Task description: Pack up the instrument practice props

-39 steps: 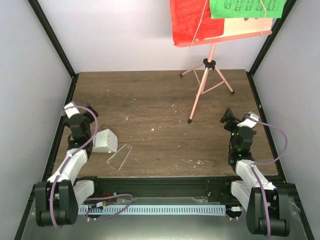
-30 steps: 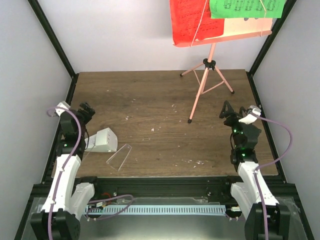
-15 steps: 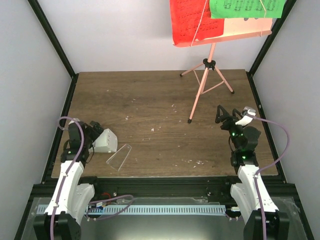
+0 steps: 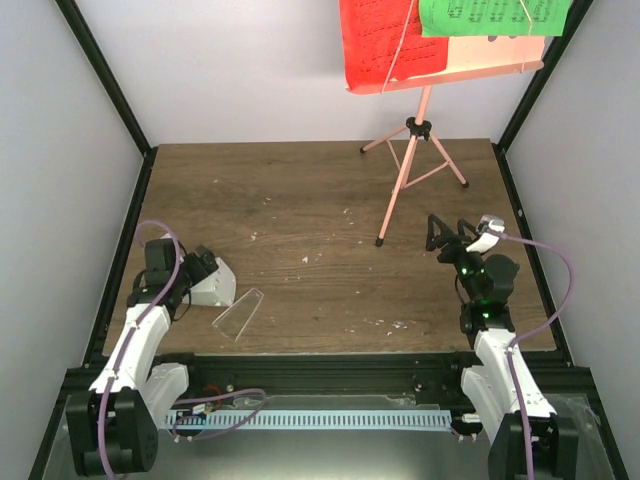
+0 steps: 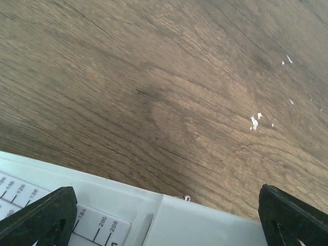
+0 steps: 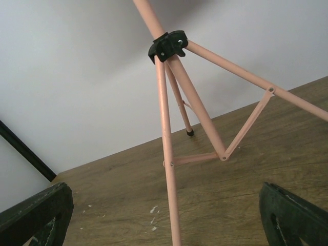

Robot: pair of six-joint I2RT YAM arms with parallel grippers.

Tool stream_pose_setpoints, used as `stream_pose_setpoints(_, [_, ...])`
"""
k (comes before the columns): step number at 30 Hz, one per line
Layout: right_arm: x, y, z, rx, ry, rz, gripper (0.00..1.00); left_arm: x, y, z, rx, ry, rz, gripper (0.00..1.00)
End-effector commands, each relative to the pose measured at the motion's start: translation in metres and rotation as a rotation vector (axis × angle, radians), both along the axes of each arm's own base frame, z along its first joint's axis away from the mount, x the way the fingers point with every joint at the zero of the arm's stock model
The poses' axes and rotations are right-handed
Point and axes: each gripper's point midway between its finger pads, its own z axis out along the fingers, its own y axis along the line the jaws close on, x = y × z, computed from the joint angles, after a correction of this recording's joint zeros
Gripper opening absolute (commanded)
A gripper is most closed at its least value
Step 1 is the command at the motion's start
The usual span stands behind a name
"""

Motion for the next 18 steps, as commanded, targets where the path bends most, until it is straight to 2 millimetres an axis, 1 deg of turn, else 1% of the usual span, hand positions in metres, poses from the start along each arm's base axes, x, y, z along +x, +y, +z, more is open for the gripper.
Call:
stream_pose_setpoints(1, [-0.004, 0.007, 0.004, -0.012, -0.044, 0.048, 1.00, 0.008, -0.016, 0.011, -0.036, -0.034, -0.101, 0.97])
stream_pose_setpoints(5, [-0.002, 0.005, -0.001, -0.008, -0.031, 0.036, 1.00, 0.010, -0.031, 0.009, -0.093, -0.050, -0.172, 0.94])
stream_pose_setpoints(9, [0.000, 0.004, -0.004, -0.008, -0.020, 0.032, 1.00, 0.009, -0.047, 0.006, -0.145, -0.048, -0.252, 0.86])
stream_pose_setpoints(13, [0.001, 0.003, -0.007, -0.006, -0.009, 0.023, 1.00, 0.007, -0.061, 0.011, -0.200, -0.070, -0.311, 0.78])
stream_pose_setpoints(16, [0.002, 0.002, -0.009, -0.007, -0.004, 0.019, 1.00, 0.004, -0.076, 0.015, -0.277, -0.100, -0.367, 0.72])
stream_pose_setpoints(18, [0.003, 0.002, -0.010, -0.006, 0.002, 0.016, 1.00, 0.003, -0.086, 0.016, -0.313, -0.119, -0.401, 0.69])
